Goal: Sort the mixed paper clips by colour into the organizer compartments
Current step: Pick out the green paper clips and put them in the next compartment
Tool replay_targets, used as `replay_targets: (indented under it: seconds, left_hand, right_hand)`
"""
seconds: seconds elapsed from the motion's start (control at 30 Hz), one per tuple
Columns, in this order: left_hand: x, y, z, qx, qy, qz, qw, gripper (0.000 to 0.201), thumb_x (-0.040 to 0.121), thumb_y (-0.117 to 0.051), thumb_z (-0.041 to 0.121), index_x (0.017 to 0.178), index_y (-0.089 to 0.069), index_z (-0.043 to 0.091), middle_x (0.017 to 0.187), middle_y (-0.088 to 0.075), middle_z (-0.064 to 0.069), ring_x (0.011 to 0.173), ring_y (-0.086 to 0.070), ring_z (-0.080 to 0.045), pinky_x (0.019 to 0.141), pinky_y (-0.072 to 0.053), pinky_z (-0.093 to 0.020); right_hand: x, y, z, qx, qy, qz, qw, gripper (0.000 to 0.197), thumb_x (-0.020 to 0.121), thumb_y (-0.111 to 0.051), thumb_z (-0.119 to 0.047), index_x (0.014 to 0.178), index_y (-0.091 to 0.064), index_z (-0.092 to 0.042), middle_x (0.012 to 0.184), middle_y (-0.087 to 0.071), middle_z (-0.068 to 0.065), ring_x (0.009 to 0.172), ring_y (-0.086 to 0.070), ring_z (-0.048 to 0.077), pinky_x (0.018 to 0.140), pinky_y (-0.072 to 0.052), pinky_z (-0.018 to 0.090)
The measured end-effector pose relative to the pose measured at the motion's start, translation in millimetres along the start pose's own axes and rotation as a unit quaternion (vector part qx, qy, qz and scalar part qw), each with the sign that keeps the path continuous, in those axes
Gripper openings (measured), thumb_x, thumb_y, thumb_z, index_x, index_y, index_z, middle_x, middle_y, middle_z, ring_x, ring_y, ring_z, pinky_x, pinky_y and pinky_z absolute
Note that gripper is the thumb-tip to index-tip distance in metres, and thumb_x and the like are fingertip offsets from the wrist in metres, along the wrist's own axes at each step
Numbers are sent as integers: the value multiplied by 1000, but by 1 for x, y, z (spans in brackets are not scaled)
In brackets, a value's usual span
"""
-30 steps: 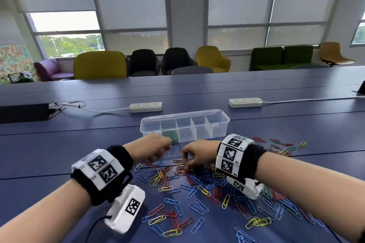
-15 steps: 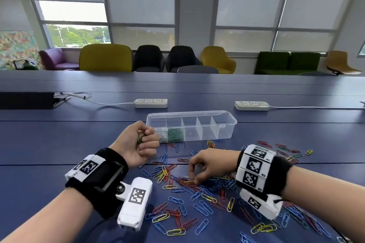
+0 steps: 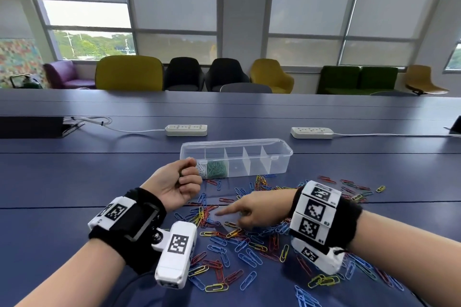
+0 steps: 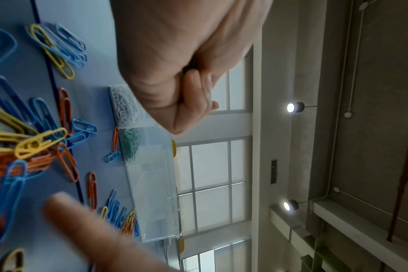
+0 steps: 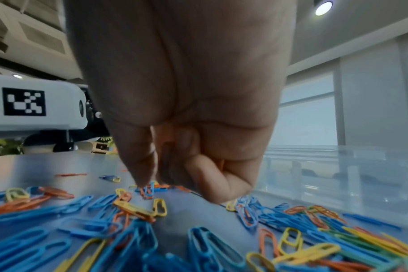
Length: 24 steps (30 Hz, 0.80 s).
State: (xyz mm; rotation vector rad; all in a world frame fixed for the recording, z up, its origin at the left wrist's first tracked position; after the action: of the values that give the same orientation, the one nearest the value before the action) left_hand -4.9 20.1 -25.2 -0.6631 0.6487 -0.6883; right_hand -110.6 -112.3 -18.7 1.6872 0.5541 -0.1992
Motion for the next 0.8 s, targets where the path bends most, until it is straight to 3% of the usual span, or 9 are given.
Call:
replay_targets:
  seconds: [0.07,0.27,0.33,0.4,0.47,0.57,0.67,0.73,0.8]
  left_hand:
    - [-2,1,0,-10,4,8,1000,23,89,-41,17,68,-50,14,43,-28,7,28,-28,-5,28,-17,-15]
    - [-6,5,0,5,0,47,999,31,100,-29,12,84,-55,11,45,-31,7,27,-28,-4,26,-17,-14]
    - [-5,-2,-2,48,7,42,998,29,100,-31,17,83,-54,13,43,-29,7,27,-26,-4,26,-17,-15]
    - [-2,-13,-6,123,17,40,991,29,100,-34,27,79,-51,15,41,-26,7,27,-23,-4,28,-15,-13]
    - [3,-25,-7,265,-1,51,963,33,100,-36,34,77,-50,15,43,-23,8,29,-19,-3,30,-13,-11]
    - [11,-49,-11,549,-28,35,835,34,99,-39,35,92,-62,12,49,-28,8,36,-20,-4,33,-17,-14]
    - [24,-69,-27,823,-28,-31,567,34,100,-37,32,129,-54,25,90,-65,-4,51,-39,-6,59,-42,-21]
    - [30,-76,-45,896,-5,-76,437,40,102,-33,27,141,-40,32,134,-54,-3,83,-57,-12,89,-40,-23]
    - [34,-74,-56,926,19,-89,366,42,102,-33,23,142,-37,34,144,-45,0,114,-54,-18,97,-35,-22]
  right_hand:
    - [-3,6,6,17,-12,44,999,47,98,-37,-17,142,-36,-34,117,-61,7,58,-39,5,63,-35,22]
    - [-34,5,40,-68,-128,24,989,47,100,-31,-17,146,-31,-25,142,-45,8,120,-50,26,97,-38,30]
    - [-43,-3,41,-92,-131,-15,987,50,100,-29,-16,148,-25,-31,117,-57,8,96,-57,22,83,-43,30]
    - [-49,-8,40,-67,-114,-40,990,51,100,-28,-15,147,-24,-36,77,-46,-5,63,-43,10,66,-37,29]
    - [-55,-8,43,-24,-102,-24,994,48,101,-29,-15,145,-32,-32,74,-43,-18,58,-35,2,63,-33,25]
    - [-65,2,59,-26,-120,30,992,44,101,-29,-15,142,-40,-26,127,-58,-1,79,-50,-4,79,-36,22]
    - [-70,4,76,-41,-156,18,987,45,102,-27,-15,143,-37,-28,145,-44,1,126,-46,21,104,-34,29]
    - [-71,0,81,-56,-160,-17,985,48,101,-26,-14,146,-30,-30,147,-41,4,123,-47,25,99,-35,29]
    - [-72,-6,82,-66,-154,-35,985,51,101,-27,-14,148,-22,-32,137,-49,12,98,-55,23,85,-38,29]
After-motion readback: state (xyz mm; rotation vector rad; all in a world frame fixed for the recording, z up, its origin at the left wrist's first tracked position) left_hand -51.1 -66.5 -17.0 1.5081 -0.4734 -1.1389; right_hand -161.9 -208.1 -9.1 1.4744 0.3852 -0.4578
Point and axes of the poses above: each hand's wrist, its own x-axis towards the middle knuckle, its own y-axis out of the back of the hand, z = x × y, the point moved 3 cm from there along x, towards the middle knuckle
